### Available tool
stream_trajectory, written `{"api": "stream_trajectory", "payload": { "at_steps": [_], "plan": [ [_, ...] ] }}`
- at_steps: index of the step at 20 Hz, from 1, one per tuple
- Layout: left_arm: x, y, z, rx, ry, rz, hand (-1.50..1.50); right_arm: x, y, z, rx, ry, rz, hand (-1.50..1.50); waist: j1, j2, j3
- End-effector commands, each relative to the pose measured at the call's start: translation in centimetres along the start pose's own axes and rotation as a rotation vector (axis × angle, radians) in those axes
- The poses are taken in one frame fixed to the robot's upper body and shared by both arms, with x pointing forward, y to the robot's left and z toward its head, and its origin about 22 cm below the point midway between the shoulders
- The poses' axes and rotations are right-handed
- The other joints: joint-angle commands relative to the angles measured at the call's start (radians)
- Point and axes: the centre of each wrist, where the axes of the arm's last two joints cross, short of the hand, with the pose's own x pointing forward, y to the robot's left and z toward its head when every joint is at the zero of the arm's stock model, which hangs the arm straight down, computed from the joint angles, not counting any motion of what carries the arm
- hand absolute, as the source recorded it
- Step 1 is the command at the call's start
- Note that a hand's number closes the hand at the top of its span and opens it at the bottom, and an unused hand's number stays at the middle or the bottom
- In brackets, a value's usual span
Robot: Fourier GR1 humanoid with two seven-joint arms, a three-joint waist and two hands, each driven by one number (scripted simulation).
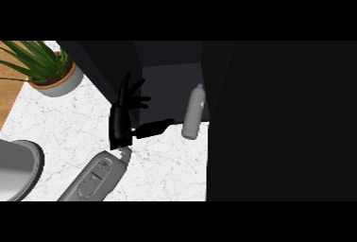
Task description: Pick up the bottled water, place it into the cabinet and close the cabinet
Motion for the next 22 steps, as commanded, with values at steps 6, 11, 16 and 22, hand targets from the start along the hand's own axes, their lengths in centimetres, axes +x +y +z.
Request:
{"api": "stream_trajectory", "payload": {
  "at_steps": [6,11,16,22],
  "plan": [
    [4.1,0.8,-8.0,-0.058,-0.056,0.268,-1.5,1.0,0.2,0.1,-0.013,-0.024,0.032,-1.5,0.013,0.024,-0.014],
    [4.5,0.0,-7.9,-0.122,-0.116,0.386,-1.5,1.0,-0.3,1.2,-0.048,-0.015,0.041,-1.5,0.032,0.015,-0.012],
    [2.0,2.0,-7.0,-0.172,-0.146,0.447,-1.5,1.5,-0.2,0.8,-0.06,-0.017,0.037,-1.5,0.069,0.008,-0.01],
    [3.1,0.9,-5.7,-0.209,-0.153,0.524,-1.5,1.0,0.6,1.9,-0.082,-0.006,0.027,-1.5,0.076,0.003,-0.009]
  ]
}}
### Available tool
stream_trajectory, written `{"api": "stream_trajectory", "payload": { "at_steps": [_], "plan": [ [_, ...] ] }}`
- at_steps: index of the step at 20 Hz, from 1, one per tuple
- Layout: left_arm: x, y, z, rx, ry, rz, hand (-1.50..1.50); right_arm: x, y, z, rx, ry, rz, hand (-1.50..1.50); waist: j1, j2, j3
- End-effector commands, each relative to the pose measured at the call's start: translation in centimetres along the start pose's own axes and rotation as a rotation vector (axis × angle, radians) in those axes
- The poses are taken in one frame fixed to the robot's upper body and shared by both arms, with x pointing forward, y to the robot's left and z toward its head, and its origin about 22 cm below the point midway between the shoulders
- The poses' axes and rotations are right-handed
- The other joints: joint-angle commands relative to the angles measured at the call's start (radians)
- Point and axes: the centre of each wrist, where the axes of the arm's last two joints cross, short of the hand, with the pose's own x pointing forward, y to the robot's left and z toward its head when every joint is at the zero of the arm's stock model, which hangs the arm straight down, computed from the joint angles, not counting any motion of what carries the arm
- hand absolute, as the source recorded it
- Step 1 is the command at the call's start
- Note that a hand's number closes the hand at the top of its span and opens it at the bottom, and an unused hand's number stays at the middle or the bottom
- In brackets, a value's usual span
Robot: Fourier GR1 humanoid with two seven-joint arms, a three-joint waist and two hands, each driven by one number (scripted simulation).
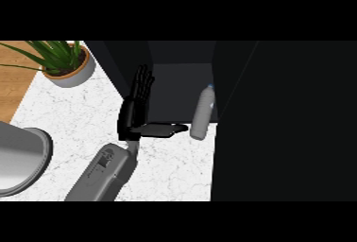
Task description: Pick up the bottled water, place it into the cabinet and close the cabinet
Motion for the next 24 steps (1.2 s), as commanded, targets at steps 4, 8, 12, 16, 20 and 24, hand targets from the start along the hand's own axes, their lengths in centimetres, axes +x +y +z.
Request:
{"api": "stream_trajectory", "payload": {
  "at_steps": [4,8,12,16,20,24],
  "plan": [
    [3.1,4.0,-1.5,-0.019,-0.121,0.026,-1.5,-0.2,1.9,1.2,-0.015,0.009,0.003,-1.5,0.014,-0.006,0.004],
    [3.9,1.2,2.6,-0.039,-0.115,0.086,-1.5,-0.4,0.8,1.1,-0.025,0.014,0.002,-1.5,0.025,-0.007,0.004],
    [7.1,2.6,2.4,-0.029,-0.11,0.121,-1.5,0.9,0.8,1.5,-0.023,0.023,0.007,-1.5,0.02,-0.006,0.004],
    [6.6,1.7,6.7,-0.064,-0.134,0.159,-1.5,0.0,-0.2,2.0,-0.006,0.007,0.007,-1.5,0.018,-0.005,0.004],
    [8.8,2.0,8.6,-0.07,-0.124,0.192,-1.5,0.6,0.2,1.8,0.008,0.004,0.025,-1.5,0.017,-0.005,0.004],
    [10.5,1.1,12.1,-0.111,-0.081,0.237,-1.5,0.9,0.4,1.8,0.099,0.034,0.084,-1.5,0.022,-0.007,0.004]
  ]
}}
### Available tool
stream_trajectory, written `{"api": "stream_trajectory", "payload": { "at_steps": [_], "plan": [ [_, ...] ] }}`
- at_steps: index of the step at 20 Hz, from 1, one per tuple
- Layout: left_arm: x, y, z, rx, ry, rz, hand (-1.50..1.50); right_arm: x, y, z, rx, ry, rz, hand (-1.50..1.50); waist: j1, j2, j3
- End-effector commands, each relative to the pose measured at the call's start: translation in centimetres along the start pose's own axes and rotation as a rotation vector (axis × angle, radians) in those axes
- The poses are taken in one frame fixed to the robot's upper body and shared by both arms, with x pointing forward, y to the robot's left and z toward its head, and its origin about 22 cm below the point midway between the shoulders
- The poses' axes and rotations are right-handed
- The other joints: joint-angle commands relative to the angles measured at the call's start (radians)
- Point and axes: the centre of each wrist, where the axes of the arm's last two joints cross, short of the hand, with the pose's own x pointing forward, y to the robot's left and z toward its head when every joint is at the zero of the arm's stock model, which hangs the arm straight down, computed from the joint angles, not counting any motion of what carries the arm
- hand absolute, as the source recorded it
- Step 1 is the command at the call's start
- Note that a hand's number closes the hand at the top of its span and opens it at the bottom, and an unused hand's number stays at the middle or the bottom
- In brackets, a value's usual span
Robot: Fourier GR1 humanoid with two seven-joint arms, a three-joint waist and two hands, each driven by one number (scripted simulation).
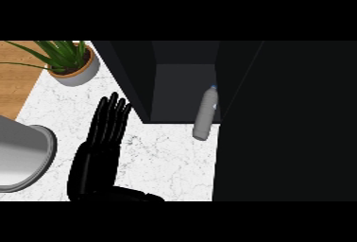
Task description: Pick up the bottled water, place it into the cabinet and close the cabinet
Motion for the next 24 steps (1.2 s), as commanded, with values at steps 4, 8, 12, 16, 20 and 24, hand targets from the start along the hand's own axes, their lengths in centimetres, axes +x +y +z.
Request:
{"api": "stream_trajectory", "payload": {
  "at_steps": [4,8,12,16,20,24],
  "plan": [
    [3.4,1.4,4.9,-0.032,-0.032,0.029,-1.5,1.7,1.1,0.0,0.159,0.108,0.076,1.5,0.011,-0.001,-0.001],
    [5.4,2.8,5.8,0.013,-0.051,-0.002,-1.5,1.7,1.8,0.3,0.346,0.134,0.118,1.5,0.015,-0.002,-0.001],
    [7.1,4.6,8.0,0.054,-0.068,-0.016,-1.5,2.7,3.6,0.3,0.425,0.143,0.108,1.5,0.02,-0.004,-0.002],
    [6.2,5.0,9.6,0.077,-0.07,0.007,-1.5,3.9,6.0,-0.4,0.495,0.1,0.135,1.5,0.013,-0.003,-0.002],
    [8.9,6.5,10.8,0.073,-0.071,0.017,-1.5,4.2,7.5,-1.6,0.512,0.061,0.148,1.5,0.03,-0.002,-0.003],
    [9.3,8.1,11.8,0.084,-0.071,-0.002,-1.5,4.6,8.3,-1.9,0.531,0.084,0.167,1.5,0.038,-0.002,-0.005]
  ]
}}
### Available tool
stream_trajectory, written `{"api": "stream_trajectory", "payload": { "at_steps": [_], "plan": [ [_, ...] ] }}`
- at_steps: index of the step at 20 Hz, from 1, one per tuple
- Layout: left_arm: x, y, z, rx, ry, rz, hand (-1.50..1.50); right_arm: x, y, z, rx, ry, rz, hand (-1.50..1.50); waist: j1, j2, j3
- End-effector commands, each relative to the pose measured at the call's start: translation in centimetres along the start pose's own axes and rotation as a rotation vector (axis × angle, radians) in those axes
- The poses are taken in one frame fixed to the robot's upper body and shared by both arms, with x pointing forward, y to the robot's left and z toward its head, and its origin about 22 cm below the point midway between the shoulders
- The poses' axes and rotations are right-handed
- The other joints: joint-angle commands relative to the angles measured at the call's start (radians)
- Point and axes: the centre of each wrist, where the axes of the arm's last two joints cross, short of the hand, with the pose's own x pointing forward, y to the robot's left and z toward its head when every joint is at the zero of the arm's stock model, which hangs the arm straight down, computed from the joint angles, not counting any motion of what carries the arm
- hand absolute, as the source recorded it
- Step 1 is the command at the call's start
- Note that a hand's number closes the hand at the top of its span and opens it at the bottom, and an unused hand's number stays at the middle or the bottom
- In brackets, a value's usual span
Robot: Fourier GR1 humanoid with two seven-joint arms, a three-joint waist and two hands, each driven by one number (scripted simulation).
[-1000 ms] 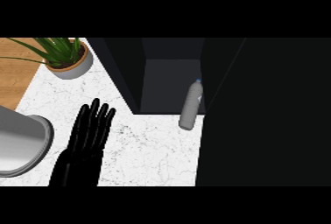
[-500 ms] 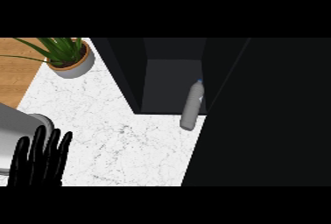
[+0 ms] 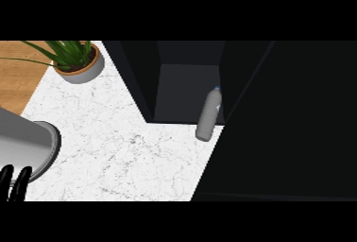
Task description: Pick up the bottled water, place it into the cabinet and close the cabinet
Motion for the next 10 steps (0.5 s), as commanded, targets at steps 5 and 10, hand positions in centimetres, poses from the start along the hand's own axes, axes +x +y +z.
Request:
{"api": "stream_trajectory", "payload": {
  "at_steps": [5,10],
  "plan": [
    [1.5,2.5,1.2,-0.017,-0.004,-0.003,-1.5,0.8,3.3,-3.6,0.088,-0.041,-0.188,1.5,0.024,0.011,0.001],
    [2.7,3.3,1.3,-0.036,-0.002,0.01,-1.5,0.1,2.7,-6.1,0.06,-0.055,-0.231,1.5,0.042,0.016,0.002]
  ]
}}
